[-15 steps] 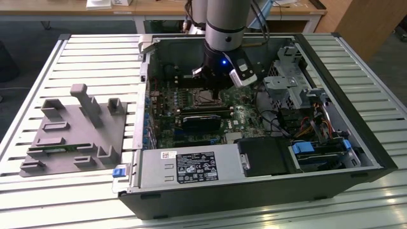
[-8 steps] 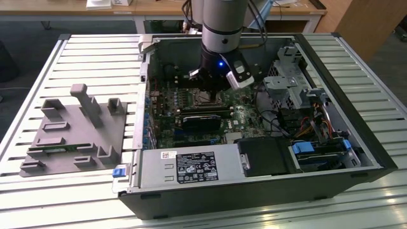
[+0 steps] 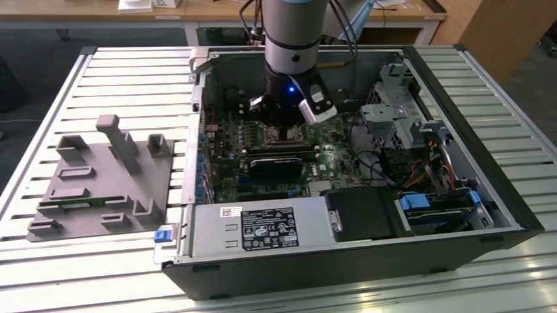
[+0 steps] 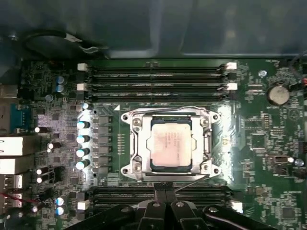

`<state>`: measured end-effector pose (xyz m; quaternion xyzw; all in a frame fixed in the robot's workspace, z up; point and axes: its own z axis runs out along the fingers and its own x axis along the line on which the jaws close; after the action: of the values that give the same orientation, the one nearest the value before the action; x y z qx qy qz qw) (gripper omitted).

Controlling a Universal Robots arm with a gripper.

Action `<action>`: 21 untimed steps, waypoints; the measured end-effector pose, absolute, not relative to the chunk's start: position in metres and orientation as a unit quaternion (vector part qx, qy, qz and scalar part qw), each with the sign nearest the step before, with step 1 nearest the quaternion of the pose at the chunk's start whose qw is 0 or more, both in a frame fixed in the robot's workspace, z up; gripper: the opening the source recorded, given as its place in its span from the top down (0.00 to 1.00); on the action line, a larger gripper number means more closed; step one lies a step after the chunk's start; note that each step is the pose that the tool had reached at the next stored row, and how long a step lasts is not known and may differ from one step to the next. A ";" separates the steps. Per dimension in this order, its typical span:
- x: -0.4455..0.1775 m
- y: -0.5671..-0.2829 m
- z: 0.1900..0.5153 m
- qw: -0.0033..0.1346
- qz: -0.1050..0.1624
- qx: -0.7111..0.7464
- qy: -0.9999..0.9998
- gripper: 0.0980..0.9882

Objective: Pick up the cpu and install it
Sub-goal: 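Install the second cpu locking lever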

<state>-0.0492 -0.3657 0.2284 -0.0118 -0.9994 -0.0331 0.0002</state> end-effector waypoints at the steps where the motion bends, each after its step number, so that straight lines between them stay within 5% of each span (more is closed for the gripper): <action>1: -0.049 -0.366 0.227 0.001 -0.033 -0.012 -0.999 0.99; 21: -0.066 -0.375 0.215 0.005 -0.051 -0.012 -0.999 0.99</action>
<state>-0.0665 -0.3748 0.2146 -0.0119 -0.9986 -0.0514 0.0050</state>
